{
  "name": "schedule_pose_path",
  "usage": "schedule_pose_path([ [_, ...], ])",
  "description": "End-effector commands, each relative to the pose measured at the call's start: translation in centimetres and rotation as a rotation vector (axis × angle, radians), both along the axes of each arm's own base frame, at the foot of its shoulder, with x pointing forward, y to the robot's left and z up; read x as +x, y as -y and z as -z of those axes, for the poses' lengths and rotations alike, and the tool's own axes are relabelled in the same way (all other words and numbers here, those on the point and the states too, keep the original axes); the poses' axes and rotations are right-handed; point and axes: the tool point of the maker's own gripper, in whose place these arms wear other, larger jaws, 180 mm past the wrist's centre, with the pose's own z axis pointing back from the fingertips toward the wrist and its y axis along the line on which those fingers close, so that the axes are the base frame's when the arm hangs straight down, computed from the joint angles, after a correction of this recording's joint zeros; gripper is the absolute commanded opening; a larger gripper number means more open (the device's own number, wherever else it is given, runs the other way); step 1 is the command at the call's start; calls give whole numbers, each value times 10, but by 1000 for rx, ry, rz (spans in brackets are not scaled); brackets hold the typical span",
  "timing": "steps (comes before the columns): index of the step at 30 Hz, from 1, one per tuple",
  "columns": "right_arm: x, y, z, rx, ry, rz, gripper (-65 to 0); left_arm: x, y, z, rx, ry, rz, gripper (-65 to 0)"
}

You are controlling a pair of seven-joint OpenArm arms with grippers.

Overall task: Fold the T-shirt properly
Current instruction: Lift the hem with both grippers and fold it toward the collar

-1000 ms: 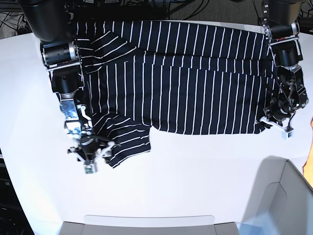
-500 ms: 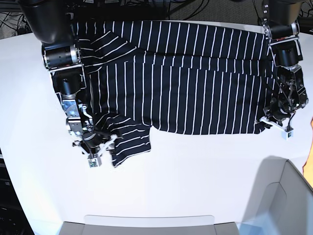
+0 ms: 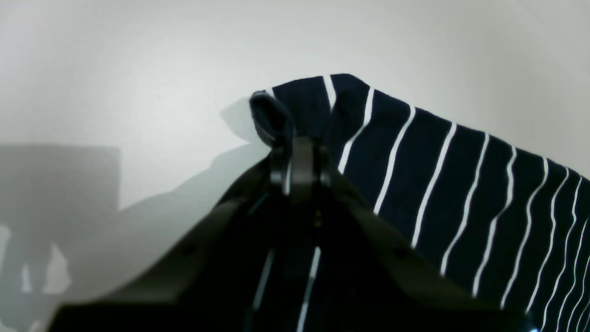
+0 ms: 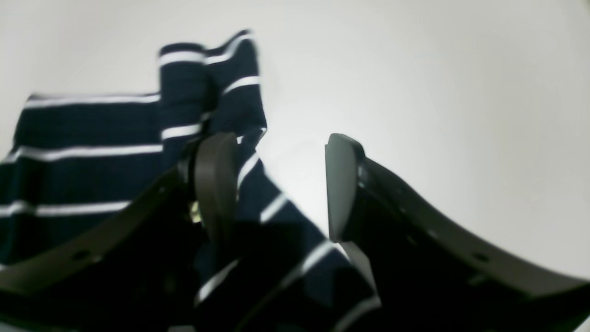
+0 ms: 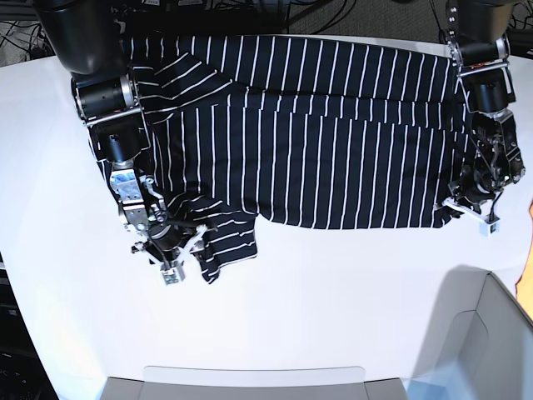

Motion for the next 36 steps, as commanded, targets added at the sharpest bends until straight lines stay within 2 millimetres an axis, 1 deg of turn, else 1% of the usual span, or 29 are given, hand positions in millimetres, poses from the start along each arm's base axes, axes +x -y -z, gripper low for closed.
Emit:
schedule_pose_path([
  [1, 11, -7, -15, -19, 33, -37, -346, 14, -9, -21, 18, 60, -8, -650],
  [5, 6, -15, -9, -52, 20, -82, -347, 15, -4, -19, 7, 60, -5, -650],
  [6, 5, -15, -8, -54, 19, -82, -359, 15, -3, -18, 6, 59, -4, -650],
  [7, 5, -16, -8, -53, 18, -85, -385, 15, -2, -18, 4, 59, -4, -650],
  [8, 5, -16, -8, -54, 17, -84, -431, 15, -1, -17, 1, 59, -3, -650],
  [10, 3, -14, -5, -62, -8, -79, -550, 15, 1, -17, -2, 59, -2, -650],
  [11, 5, -13, -6, -64, -7, -76, -608, 15, 1, -17, -2, 59, -2, -650],
  [12, 9, -11, -11, -67, 0, -73, -650, 15, 1, -17, -2, 59, -2, -650],
  [15, 15, -10, -18, -73, 10, -73, -650, 16, 1, -17, -3, 60, -2, -650],
  [16, 16, -5, -20, -79, 14, -69, -650, 16, 1, -17, -3, 60, -2, -650],
  [18, 20, -4, -26, -78, 30, -68, -650, 16, 1, -17, -3, 62, -2, -650],
  [22, 32, -1, -58, -45, 113, -68, -650, 17, 0, -19, -3, 62, -3, -650],
  [23, 33, 1, -64, -27, 119, -60, -650, 19, 0, -24, 3, 74, 2, -650],
  [25, 33, 12, -72, -10, 92, -38, -650, 26, 2, -37, 21, 111, 18, -650],
  [26, 33, 14, -76, 5, 84, -31, -650, 29, 3, -44, 29, 129, 25, -650],
  [28, 33, 15, -86, 22, 85, -32, -650, 31, 5, -50, 38, 146, 34, -650],
  [30, 33, 16, -92, 22, 92, -40, -650, 28, 4, -48, 43, 136, 40, -650],
  [32, 28, 13, -91, 20, 86, -50, -650, 25, 5, -47, 42, 120, 46, -650],
  [35, 21, 15, -94, 7, 95, -66, -650, 24, 5, -46, 42, 111, 48, -650],
  [36, 19, 11, -95, 9, 98, -76, -650, 23, 5, -45, 42, 110, 48, -650],
])
